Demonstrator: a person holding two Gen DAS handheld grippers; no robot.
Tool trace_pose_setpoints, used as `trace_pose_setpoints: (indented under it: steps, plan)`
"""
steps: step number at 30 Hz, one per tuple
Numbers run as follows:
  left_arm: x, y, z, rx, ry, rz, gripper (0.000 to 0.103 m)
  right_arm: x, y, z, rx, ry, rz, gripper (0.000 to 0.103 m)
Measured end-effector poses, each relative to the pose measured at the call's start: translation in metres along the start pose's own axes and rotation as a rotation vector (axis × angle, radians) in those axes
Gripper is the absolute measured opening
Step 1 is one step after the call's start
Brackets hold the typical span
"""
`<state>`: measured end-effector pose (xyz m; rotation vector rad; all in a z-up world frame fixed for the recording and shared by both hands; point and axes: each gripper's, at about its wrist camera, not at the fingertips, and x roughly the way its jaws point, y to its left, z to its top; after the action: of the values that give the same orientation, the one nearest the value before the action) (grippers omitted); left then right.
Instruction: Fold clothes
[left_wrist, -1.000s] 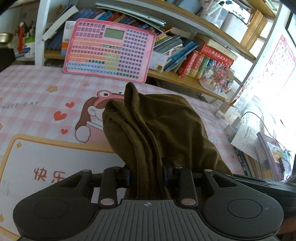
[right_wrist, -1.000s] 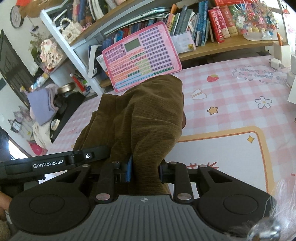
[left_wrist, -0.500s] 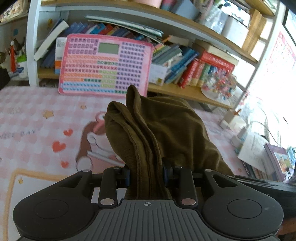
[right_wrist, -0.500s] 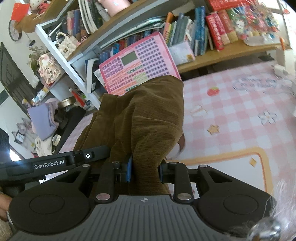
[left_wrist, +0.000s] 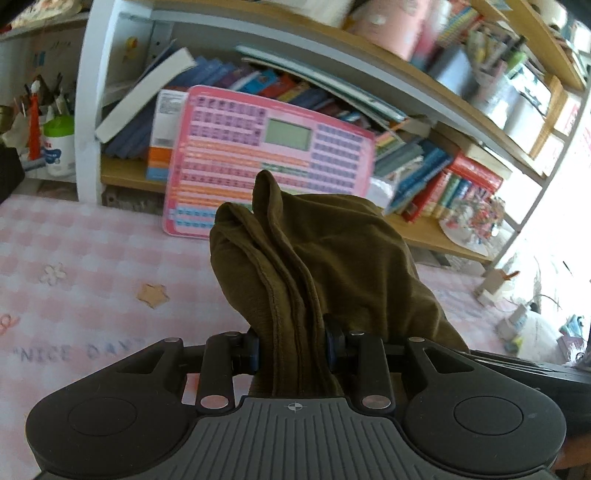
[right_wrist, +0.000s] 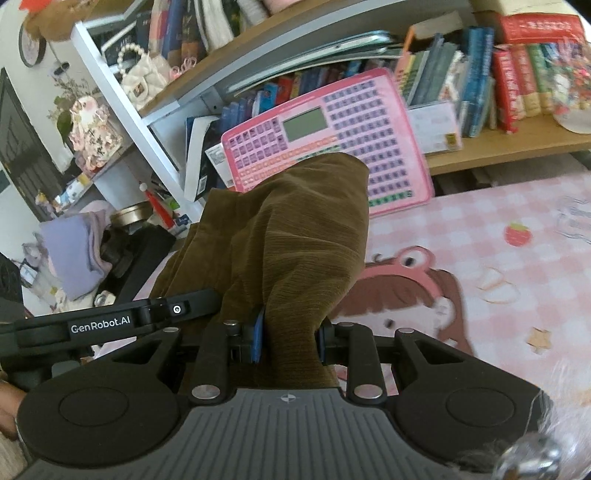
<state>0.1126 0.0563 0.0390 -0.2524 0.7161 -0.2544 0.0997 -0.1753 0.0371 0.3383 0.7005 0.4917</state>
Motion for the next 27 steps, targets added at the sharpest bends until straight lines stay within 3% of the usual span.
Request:
trace_pose_setpoints:
  steps: [6, 13, 16, 20, 23, 27]
  plan:
    - [0.023, 0.056, 0.023, -0.006, 0.018, -0.024, 0.029, 0.057, 0.029, 0.01, 0.008, 0.011, -0.03, 0.024]
    - [0.055, 0.101, 0.038, -0.022, 0.019, -0.043, 0.029, 0.111, 0.027, 0.019, 0.063, 0.015, -0.027, 0.025]
    - [0.068, 0.113, 0.034, -0.045, 0.039, -0.053, 0.03, 0.128, 0.016, 0.018, 0.096, 0.036, -0.026, 0.026]
    - [0.085, 0.123, 0.021, -0.062, 0.087, -0.025, 0.037, 0.15, -0.006, 0.008, 0.182, 0.118, -0.083, 0.042]
    - [0.088, 0.126, 0.014, -0.079, 0.087, -0.016, 0.038, 0.152, -0.02, 0.002, 0.272, 0.134, -0.045, 0.042]
    - [0.079, 0.123, 0.016, -0.081, 0.062, 0.029, 0.046, 0.151, -0.016, 0.006, 0.224, 0.139, -0.059, 0.044]
